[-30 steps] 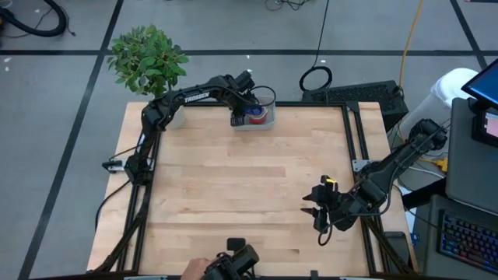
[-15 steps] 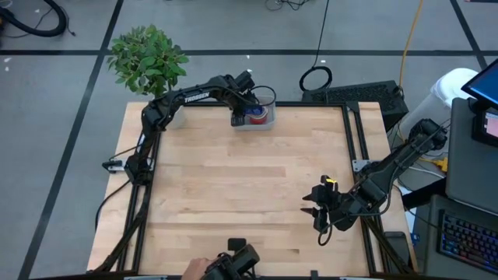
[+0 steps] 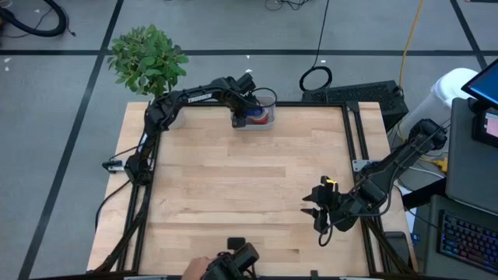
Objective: Nest measuring cups in basket
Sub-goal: Put the nested measuring cups into the gray bin
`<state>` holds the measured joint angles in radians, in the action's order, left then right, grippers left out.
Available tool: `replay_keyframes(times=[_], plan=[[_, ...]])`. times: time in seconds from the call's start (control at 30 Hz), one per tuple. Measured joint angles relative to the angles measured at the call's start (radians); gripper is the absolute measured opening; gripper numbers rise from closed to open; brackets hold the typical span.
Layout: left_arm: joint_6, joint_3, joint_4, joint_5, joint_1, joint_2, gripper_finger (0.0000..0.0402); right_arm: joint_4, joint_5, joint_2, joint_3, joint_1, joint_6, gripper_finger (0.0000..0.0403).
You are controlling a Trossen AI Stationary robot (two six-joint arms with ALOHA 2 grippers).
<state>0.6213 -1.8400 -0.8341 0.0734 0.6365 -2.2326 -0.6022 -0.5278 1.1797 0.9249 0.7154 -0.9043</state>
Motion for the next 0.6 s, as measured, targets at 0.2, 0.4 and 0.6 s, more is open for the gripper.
replay_keyframes(times=[0.2, 0.4, 0.6], plan=[[0.004, 0.000, -0.017, -0.021, 0.005, 0.000, 0.0154, 0.000, 0.000, 0.000, 0.000, 0.000, 0.000, 0.0171], [0.005, -0.014, -0.041, -0.042, 0.006, 0.000, 0.0154, 0.000, -0.001, 0.000, 0.000, 0.000, 0.002, 0.0171], [0.007, -0.056, -0.061, -0.047, 0.006, 0.000, 0.0154, 0.000, -0.001, 0.013, 0.000, 0.000, 0.001, 0.0171]])
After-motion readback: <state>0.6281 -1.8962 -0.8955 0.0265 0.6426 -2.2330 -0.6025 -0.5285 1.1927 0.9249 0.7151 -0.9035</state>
